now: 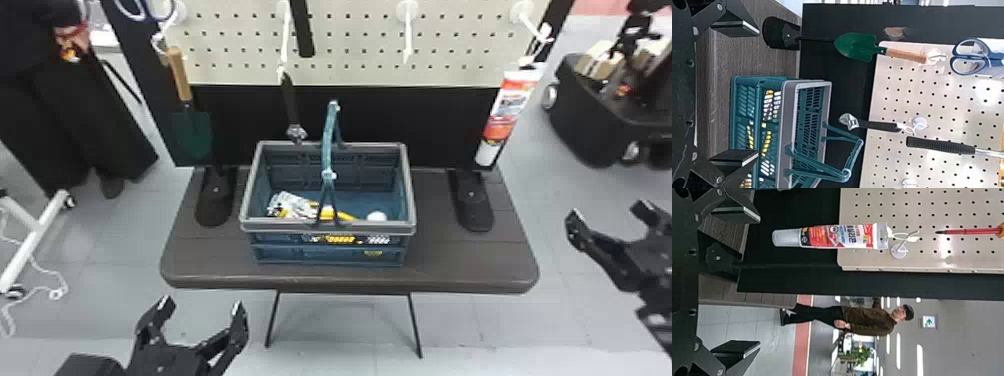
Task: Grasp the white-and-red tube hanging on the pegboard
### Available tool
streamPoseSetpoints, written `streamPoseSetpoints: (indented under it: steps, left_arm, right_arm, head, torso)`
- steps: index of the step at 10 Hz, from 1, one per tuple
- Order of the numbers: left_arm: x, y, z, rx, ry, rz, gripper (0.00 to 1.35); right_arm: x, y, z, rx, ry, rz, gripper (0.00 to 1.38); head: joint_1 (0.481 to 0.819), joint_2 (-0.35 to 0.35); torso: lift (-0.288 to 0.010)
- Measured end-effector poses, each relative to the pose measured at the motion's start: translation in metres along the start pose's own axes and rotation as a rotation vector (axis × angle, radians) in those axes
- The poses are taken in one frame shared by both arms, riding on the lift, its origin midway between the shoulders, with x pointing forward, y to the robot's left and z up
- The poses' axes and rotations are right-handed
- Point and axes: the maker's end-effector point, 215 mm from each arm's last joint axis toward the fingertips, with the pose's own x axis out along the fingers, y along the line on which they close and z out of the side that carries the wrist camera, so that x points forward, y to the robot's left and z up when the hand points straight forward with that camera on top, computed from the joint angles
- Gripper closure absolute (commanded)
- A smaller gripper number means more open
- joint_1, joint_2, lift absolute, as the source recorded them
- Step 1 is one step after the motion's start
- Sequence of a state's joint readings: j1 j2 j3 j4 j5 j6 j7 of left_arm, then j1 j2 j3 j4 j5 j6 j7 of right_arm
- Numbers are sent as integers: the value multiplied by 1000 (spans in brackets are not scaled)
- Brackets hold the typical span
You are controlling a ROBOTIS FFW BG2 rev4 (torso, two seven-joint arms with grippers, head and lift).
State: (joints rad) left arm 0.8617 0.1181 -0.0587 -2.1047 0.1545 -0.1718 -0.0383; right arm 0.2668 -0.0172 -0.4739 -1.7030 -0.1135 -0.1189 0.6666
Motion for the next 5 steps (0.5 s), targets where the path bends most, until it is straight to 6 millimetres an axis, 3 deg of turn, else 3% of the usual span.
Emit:
streamPoseSetpoints:
  steps: [5]
  left_arm:
    - [4,3,5,6,-13,-2,209]
  right_arm:
    - [66,-15,9,-9,32,115,170]
  head:
    - [819,8]
  torso:
    - [-100]
